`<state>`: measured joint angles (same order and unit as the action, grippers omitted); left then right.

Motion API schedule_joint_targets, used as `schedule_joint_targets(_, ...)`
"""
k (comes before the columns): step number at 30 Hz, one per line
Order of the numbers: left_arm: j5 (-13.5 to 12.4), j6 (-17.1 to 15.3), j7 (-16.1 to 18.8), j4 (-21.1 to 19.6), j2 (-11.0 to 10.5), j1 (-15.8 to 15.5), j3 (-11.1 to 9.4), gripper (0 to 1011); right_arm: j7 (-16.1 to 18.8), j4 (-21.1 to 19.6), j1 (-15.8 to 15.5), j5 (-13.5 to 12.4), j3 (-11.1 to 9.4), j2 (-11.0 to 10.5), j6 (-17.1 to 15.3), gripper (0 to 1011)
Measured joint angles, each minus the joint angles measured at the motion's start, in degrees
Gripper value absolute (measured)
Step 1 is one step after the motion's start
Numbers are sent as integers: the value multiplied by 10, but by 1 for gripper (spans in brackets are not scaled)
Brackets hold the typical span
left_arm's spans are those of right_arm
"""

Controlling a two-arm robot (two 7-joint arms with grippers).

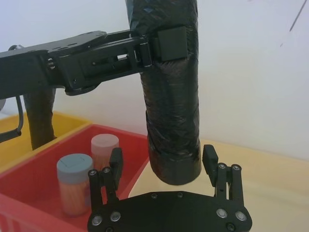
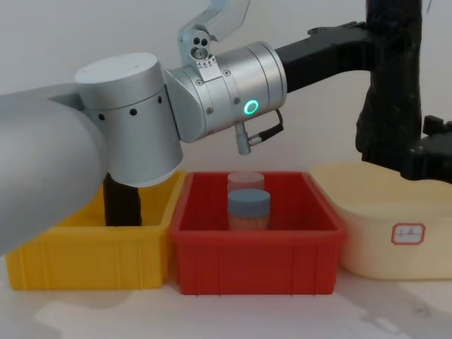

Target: Pick up the garbage bag with the one hand and transfer it to the other hand.

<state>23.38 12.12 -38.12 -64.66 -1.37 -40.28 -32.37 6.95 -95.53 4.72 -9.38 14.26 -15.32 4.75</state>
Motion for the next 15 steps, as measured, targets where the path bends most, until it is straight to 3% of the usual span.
schedule_joint_targets(15, 1, 0, 0, 1, 0, 0, 0, 457, -13, 45, 44, 22, 2, 29, 1, 1001)
